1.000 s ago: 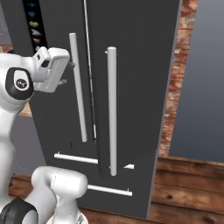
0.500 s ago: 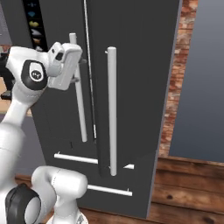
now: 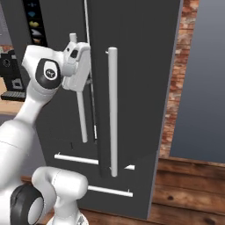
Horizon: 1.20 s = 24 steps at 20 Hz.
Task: Gather the carrot and eggplant from the fridge and place them on a tray on the dining counter. Then gather the fishs from the fridge and place them on the other tray.
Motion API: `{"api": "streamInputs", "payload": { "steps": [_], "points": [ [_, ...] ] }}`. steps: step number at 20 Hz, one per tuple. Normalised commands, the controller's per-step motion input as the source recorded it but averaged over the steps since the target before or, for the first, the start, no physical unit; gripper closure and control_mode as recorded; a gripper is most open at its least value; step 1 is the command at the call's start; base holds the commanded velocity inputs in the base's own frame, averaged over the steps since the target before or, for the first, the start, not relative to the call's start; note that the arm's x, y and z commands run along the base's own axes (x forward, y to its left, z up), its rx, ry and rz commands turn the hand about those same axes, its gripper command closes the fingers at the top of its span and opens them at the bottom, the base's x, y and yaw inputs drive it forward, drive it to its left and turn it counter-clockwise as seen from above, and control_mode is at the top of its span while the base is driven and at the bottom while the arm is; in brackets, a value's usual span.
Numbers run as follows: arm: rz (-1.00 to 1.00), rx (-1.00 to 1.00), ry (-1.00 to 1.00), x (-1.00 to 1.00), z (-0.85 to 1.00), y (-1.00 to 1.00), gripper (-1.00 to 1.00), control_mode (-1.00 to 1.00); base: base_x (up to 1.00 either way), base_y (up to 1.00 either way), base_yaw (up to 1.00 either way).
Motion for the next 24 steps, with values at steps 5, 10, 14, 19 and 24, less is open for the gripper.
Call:
{"api": "streamInputs", "payload": {
  "steps": [5, 10, 14, 19, 24],
  "points": [
    [-0.06, -0.06, 0.05, -0.15, 0.0, -0.59, -1.0, -1.0, 0.0, 0.0, 0.0],
    [-0.08, -0.03, 0.01, -0.41, 0.0, -0.69, -1.0, -1.0, 0.0, 0.0, 0.0],
    [-0.11, -0.01, 0.01, -0.49, 0.0, -0.75, -1.0, -1.0, 0.0, 0.0, 0.0],
    [-0.12, 0.0, 0.09, -0.17, 0.02, -0.81, -1.0, -1.0, 0.0, 0.0, 0.0],
    [-0.11, 0.0, 0.16, 0.0, 0.03, -0.85, -1.0, -1.0, 0.0, 0.0, 0.0]
  ]
}}
